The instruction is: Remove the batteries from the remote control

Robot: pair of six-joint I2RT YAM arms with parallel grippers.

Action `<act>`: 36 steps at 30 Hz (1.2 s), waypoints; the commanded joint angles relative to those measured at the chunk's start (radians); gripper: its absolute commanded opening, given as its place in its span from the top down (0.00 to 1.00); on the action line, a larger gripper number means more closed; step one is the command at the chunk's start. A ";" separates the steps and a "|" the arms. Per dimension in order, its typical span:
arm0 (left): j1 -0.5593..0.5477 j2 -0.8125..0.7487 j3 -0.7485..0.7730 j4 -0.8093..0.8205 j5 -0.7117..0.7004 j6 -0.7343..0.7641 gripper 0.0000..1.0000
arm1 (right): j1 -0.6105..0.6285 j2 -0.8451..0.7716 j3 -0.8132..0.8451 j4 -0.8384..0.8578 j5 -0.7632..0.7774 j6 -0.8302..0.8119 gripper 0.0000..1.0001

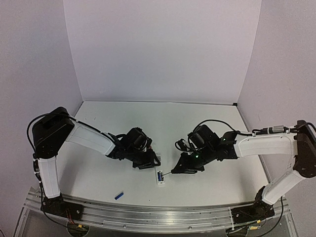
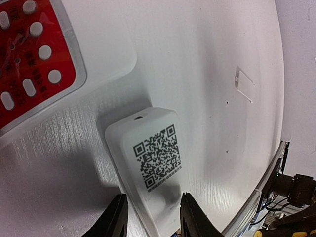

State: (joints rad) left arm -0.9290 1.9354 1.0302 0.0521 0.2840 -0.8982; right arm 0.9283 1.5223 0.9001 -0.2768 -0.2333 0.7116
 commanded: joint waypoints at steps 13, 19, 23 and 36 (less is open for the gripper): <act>-0.018 0.047 -0.022 -0.063 -0.011 -0.059 0.73 | 0.007 -0.004 -0.019 0.077 -0.031 0.014 1.00; -0.022 0.057 -0.026 -0.069 -0.008 -0.068 0.74 | 0.006 -0.023 -0.022 0.084 -0.037 0.010 1.00; -0.024 0.060 -0.027 -0.074 -0.010 -0.072 0.75 | 0.007 -0.016 -0.021 0.088 -0.045 0.013 1.00; -0.028 0.059 -0.038 -0.083 -0.024 -0.084 0.77 | 0.007 -0.037 -0.031 0.092 -0.047 0.017 1.00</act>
State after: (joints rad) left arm -0.9352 1.9411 1.0260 0.0639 0.2829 -0.9735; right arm 0.9283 1.5238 0.8808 -0.2307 -0.2423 0.7193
